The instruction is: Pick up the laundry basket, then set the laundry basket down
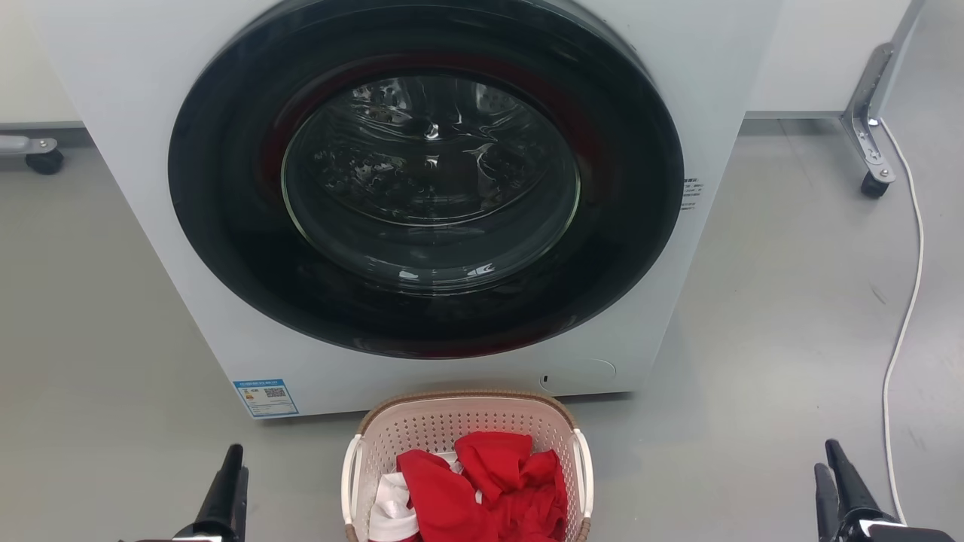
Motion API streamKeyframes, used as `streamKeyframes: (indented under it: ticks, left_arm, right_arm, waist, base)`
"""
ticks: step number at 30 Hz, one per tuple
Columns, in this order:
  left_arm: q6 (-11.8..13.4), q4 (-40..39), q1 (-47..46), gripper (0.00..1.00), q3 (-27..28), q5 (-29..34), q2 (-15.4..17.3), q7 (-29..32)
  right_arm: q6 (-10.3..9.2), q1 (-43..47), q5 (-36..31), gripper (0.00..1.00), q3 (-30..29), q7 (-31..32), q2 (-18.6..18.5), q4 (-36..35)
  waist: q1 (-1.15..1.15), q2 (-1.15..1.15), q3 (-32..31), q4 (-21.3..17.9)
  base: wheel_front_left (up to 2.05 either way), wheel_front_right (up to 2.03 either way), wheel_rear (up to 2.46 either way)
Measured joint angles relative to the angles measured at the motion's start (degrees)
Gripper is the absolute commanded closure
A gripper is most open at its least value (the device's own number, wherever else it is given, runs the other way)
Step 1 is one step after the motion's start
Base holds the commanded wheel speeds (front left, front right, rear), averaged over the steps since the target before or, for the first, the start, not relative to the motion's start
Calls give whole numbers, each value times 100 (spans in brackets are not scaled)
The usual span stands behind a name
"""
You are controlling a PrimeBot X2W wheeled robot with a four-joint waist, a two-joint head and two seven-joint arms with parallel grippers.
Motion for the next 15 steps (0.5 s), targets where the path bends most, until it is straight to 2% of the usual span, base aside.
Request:
streamKeyframes:
  ticks: [9,15]
  left_arm:
    - [11,-80,-5,0,-216,151,1,-185]
    - [108,-179,-4,0,-310,459,2,-314]
  right_arm:
    - [-29,-5,-102,0,218,-175,-1,-69]
    - [-133,-5,-493,0,375,-304,-1,-131]
  waist:
    - [0,0,-2,3]
    - [0,0,-6,7]
  base:
    - [0,0,0]
    - [0,0,0]
